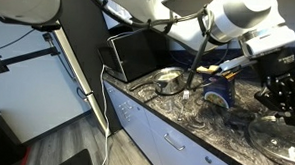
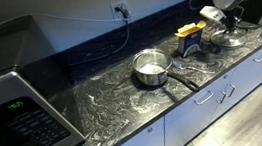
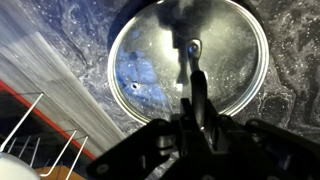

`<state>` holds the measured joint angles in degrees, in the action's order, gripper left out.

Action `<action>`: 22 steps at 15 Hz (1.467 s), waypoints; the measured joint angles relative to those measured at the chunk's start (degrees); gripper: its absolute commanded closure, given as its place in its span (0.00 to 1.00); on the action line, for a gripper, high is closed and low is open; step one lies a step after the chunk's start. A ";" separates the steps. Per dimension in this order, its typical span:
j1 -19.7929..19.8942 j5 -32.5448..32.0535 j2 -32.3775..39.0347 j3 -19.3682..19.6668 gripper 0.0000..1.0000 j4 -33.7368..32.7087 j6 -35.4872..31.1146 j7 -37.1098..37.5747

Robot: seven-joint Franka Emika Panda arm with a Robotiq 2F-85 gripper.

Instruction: Remove the lid from the pot

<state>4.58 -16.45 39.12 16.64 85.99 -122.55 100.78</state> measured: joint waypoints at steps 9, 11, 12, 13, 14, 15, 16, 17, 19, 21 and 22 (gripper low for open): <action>0.03 0.90 0.63 0.00 0.01 -2.81 3.00 0.01; 0.23 1.05 -0.03 0.00 0.00 -2.84 3.11 -0.89; 0.45 1.06 -0.65 0.00 0.00 -2.74 3.17 -2.23; 0.78 1.15 -1.44 -0.01 0.00 -2.55 3.18 -4.00; 1.22 1.46 -2.46 -0.03 0.00 -2.17 3.17 -6.24; 1.88 2.15 -3.75 -0.14 0.00 -1.55 2.94 -9.01; 2.69 2.99 -5.31 -0.39 0.00 -0.63 2.43 -12.10; 3.64 4.19 -7.01 -0.72 0.00 0.51 1.55 -15.67; 5.41 6.58 -10.75 -1.35 0.00 3.18 0.66 -23.51; 6.38 7.85 -14.82 -1.53 0.00 6.43 0.70 -31.63; 6.52 8.01 -16.91 -1.53 0.00 8.22 0.88 -35.38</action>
<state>11.11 -8.44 22.21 15.11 94.21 -121.67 65.40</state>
